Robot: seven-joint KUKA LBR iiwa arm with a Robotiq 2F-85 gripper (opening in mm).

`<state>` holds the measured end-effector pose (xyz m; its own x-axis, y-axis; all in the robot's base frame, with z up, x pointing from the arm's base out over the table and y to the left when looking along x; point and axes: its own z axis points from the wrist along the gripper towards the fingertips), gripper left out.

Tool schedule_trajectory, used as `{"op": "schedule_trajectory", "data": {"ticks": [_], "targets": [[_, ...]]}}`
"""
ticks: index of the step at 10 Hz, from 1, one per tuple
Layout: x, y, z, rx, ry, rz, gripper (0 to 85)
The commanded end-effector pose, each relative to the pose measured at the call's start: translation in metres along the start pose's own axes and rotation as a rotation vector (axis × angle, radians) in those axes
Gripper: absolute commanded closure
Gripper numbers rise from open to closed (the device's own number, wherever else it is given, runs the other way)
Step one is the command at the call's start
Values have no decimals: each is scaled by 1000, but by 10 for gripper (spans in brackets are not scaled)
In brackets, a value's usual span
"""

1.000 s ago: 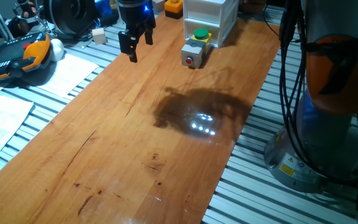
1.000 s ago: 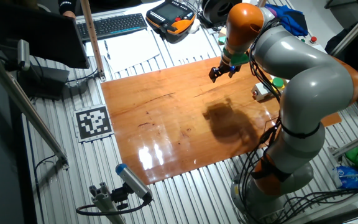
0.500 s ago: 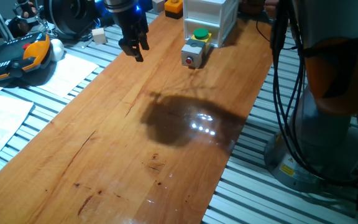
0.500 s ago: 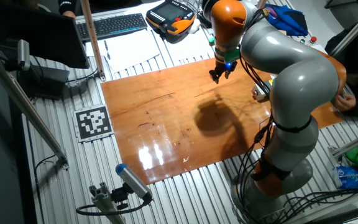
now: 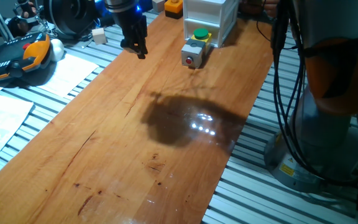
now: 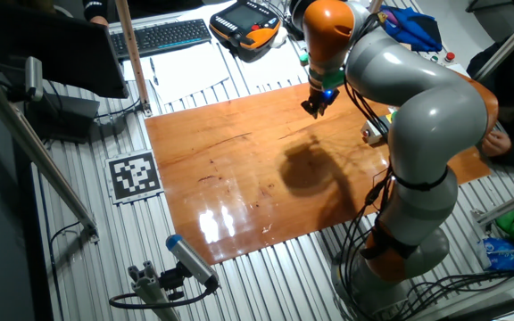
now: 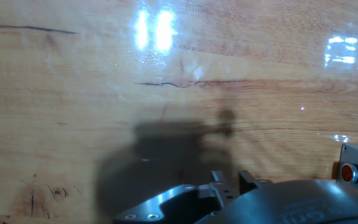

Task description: Press the button horizontally

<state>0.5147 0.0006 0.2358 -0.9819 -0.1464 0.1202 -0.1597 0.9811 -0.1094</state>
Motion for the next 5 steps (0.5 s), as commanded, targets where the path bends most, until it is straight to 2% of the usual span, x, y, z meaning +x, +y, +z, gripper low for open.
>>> {"op": "schedule_trajectory", "data": {"ticks": [1, 5], "targets": [[0, 0, 0, 0, 0, -5, 850], [0, 0, 0, -2, 3, -14, 850]]}}
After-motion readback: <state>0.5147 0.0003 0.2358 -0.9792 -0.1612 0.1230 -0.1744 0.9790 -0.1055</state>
